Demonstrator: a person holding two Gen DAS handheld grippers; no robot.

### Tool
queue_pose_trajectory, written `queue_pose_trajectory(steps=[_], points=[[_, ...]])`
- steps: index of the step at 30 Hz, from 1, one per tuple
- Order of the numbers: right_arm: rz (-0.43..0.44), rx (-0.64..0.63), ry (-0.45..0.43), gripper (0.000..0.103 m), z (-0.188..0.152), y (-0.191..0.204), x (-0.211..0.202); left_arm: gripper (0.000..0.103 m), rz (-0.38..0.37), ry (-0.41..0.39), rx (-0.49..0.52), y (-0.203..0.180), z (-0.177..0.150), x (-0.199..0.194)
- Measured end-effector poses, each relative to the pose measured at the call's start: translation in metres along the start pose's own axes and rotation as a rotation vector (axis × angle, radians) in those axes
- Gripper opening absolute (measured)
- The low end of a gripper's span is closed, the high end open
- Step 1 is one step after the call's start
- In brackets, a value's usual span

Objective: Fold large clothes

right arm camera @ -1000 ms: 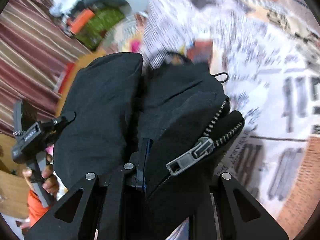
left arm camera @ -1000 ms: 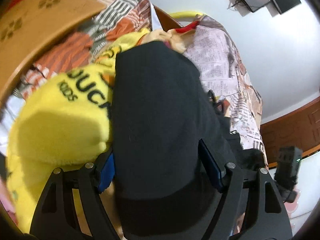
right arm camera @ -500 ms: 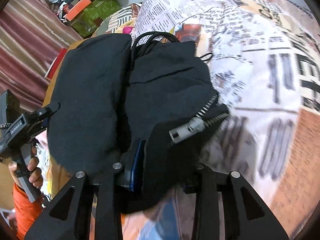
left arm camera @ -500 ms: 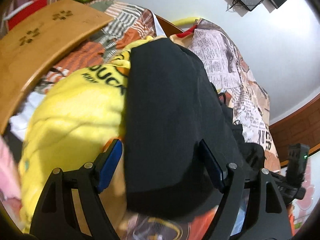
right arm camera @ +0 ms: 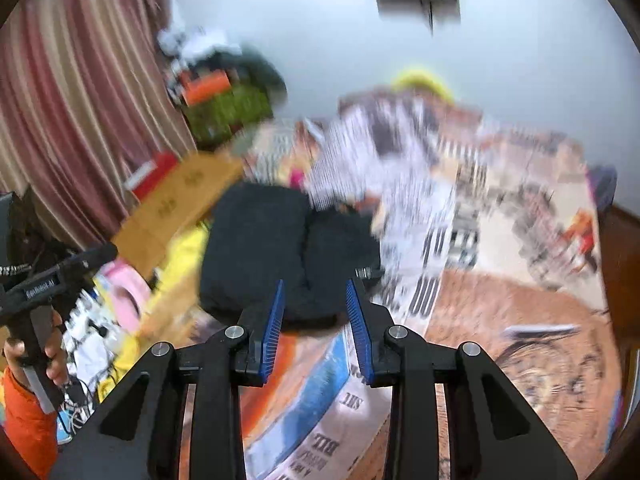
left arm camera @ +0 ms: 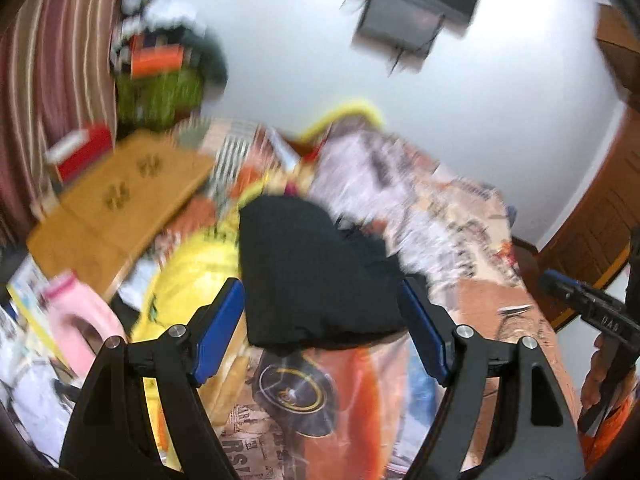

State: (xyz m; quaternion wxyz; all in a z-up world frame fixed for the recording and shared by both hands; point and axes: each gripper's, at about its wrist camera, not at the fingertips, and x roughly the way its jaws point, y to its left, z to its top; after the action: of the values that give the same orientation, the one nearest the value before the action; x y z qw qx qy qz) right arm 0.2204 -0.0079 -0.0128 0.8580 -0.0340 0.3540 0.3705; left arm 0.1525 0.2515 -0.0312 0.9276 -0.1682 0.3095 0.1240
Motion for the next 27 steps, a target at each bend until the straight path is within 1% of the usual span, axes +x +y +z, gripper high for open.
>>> queue_pose_trajectory(steps=[1, 3, 7, 9, 11, 13, 15, 16, 17, 18, 19, 20, 21, 23, 24, 26, 27], points=[[0.007, -0.006, -0.042, 0.029, 0.007, 0.010, -0.008, 0.078, 0.005, -0.046, 0.024, -0.011, 0.001, -0.020], [0.025, -0.018, -0.138, 0.029, 0.008, 0.025, -0.043, 0.078, 0.006, -0.147, 0.064, -0.034, 0.001, -0.064], [0.046, -0.061, -0.308, 0.029, -0.001, 0.049, -0.102, 0.078, -0.015, -0.309, 0.100, -0.066, -0.008, -0.136], [0.061, -0.079, -0.373, 0.029, -0.009, 0.060, -0.126, 0.078, -0.023, -0.385, 0.116, -0.081, -0.018, -0.168], [0.071, -0.087, -0.416, 0.029, -0.017, 0.068, -0.139, 0.078, -0.014, -0.454, 0.137, -0.094, -0.030, -0.194], [0.073, -0.092, -0.439, 0.029, -0.027, 0.074, -0.148, 0.078, 0.004, -0.514, 0.156, -0.105, -0.043, -0.213], [0.044, -0.094, -0.459, 0.029, -0.036, 0.077, -0.152, 0.078, 0.019, -0.553, 0.169, -0.113, -0.055, -0.223], [0.026, -0.093, -0.466, 0.032, -0.039, 0.077, -0.152, 0.078, 0.015, -0.564, 0.173, -0.117, -0.062, -0.227], [0.006, -0.093, -0.473, 0.038, -0.043, 0.079, -0.154, 0.079, 0.012, -0.566, 0.175, -0.120, -0.068, -0.229], [0.001, -0.091, -0.477, 0.041, -0.046, 0.078, -0.154, 0.081, 0.017, -0.567, 0.175, -0.122, -0.071, -0.229], [-0.005, -0.086, -0.480, 0.049, -0.048, 0.078, -0.154, 0.083, 0.031, -0.570, 0.177, -0.123, -0.076, -0.229], [-0.013, -0.084, -0.482, 0.057, -0.050, 0.079, -0.153, 0.088, 0.050, -0.575, 0.180, -0.126, -0.080, -0.229], [-0.023, -0.086, -0.483, 0.061, -0.051, 0.081, -0.155, 0.093, 0.076, -0.584, 0.184, -0.128, -0.084, -0.230], [-0.057, -0.093, -0.488, 0.073, -0.054, 0.084, -0.158, 0.099, 0.093, -0.586, 0.186, -0.130, -0.089, -0.228], [-0.077, -0.093, -0.492, 0.075, -0.055, 0.085, -0.159, 0.100, 0.084, -0.575, 0.183, -0.129, -0.090, -0.227], [-0.105, -0.078, -0.493, 0.086, -0.054, 0.085, -0.159, 0.100, 0.069, -0.555, 0.167, -0.129, -0.093, -0.225], [-0.111, -0.071, -0.492, 0.088, -0.057, 0.084, -0.160, 0.101, 0.069, -0.548, 0.159, -0.129, -0.095, -0.225]])
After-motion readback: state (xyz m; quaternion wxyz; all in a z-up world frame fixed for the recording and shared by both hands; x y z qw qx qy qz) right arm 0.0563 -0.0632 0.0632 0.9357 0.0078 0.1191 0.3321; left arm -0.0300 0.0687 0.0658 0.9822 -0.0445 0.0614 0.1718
